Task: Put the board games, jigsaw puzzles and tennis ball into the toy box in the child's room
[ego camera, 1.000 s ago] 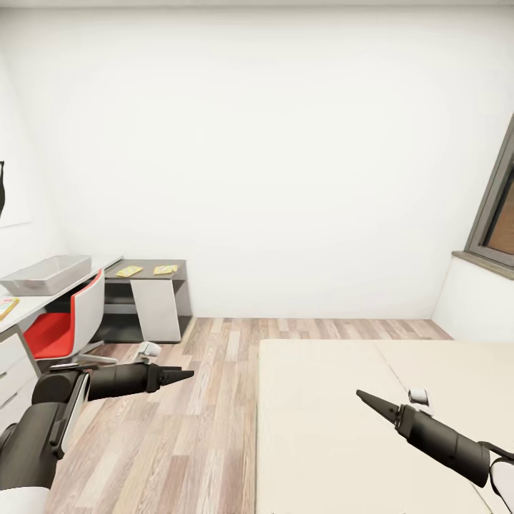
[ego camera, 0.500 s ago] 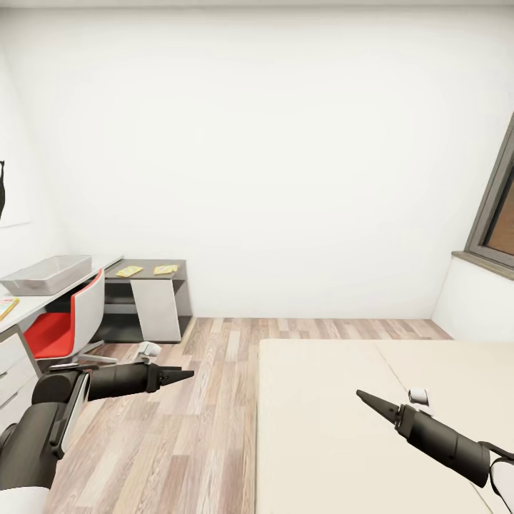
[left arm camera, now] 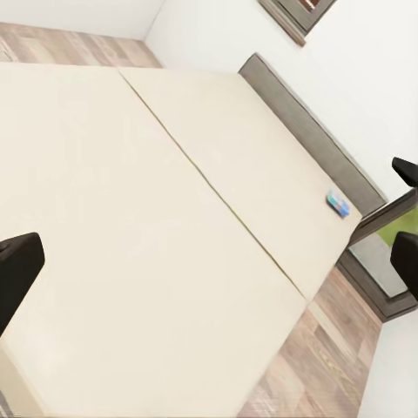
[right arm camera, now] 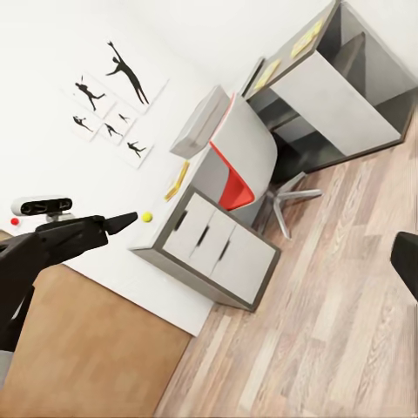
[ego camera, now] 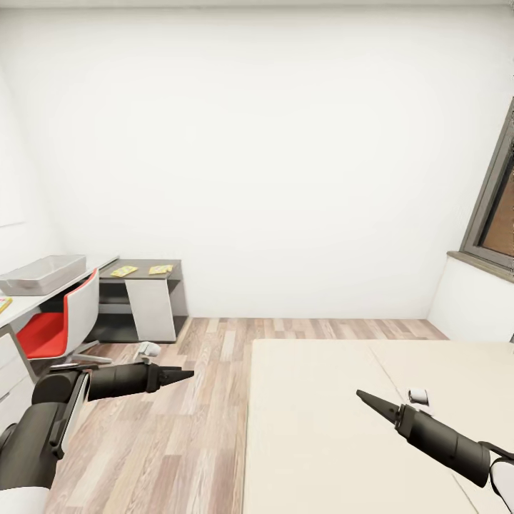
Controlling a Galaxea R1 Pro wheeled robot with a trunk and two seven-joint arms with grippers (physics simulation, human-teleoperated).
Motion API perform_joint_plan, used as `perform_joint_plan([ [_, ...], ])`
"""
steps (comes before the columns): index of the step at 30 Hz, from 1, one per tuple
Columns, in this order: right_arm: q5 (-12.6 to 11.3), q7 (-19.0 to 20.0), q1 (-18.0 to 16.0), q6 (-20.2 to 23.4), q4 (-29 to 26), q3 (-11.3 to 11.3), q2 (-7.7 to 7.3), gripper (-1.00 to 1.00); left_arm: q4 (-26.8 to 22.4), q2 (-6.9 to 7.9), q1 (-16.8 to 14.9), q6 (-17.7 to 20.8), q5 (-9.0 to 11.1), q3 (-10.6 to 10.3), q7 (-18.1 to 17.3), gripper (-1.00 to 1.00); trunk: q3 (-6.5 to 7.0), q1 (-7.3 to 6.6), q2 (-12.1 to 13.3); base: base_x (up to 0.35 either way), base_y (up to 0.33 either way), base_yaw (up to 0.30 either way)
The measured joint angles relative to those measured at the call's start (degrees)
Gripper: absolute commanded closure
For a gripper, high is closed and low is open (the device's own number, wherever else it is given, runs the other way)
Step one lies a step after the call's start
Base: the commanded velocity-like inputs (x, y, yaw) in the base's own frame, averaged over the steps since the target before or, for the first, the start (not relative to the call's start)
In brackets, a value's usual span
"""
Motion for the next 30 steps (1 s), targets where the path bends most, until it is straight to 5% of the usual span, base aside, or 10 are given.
perform_joint_plan([
  [30,0.08,-0.25,0.03,0.09,0.13,0.11,1.79,-1.00,0.00,-1.74,0.00,-0.35,-0.27,-0.09,0.26,-1.00,0.00,0.00,0.00,0.000,-0.289,0.000],
])
